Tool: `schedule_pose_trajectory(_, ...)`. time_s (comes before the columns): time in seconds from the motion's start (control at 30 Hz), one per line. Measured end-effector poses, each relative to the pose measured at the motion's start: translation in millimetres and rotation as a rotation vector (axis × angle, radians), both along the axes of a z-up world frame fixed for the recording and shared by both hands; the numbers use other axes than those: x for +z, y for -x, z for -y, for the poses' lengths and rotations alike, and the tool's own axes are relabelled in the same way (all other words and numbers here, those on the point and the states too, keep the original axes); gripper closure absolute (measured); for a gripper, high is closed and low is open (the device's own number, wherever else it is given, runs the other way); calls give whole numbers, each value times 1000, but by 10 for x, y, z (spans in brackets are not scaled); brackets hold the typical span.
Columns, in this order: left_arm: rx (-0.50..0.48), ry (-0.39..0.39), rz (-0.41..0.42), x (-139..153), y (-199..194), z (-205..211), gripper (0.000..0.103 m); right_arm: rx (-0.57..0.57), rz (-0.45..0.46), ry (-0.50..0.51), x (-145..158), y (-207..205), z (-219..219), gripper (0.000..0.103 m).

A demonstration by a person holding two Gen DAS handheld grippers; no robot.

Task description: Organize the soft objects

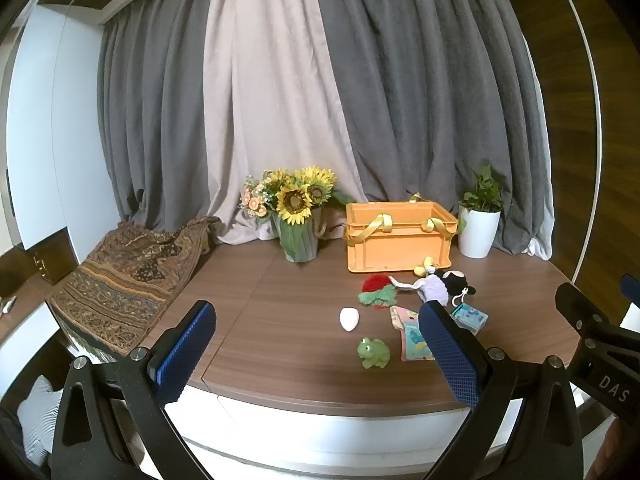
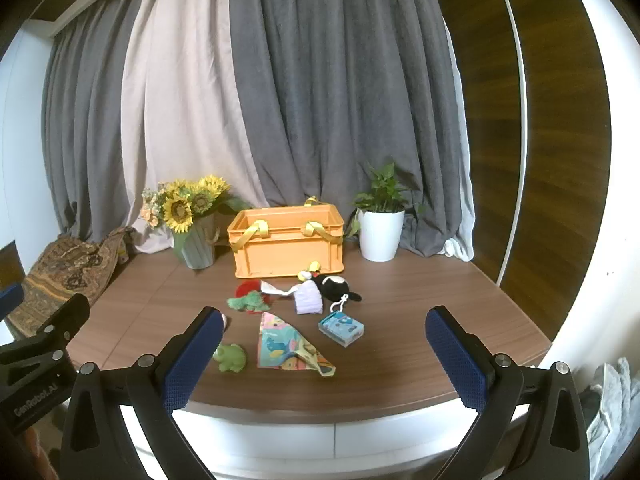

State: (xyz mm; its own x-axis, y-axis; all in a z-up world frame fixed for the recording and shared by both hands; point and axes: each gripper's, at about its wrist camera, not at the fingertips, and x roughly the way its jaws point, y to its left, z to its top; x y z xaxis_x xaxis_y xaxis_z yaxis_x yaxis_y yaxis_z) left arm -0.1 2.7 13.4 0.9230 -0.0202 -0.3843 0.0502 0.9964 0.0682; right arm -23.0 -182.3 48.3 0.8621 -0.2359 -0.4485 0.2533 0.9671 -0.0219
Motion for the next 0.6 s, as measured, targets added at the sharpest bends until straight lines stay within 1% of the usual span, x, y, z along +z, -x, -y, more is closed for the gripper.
schedule_pose_trajectory(0.6,4,4,6,-35,22,-15,0,2,5,4,20,11,-10,0)
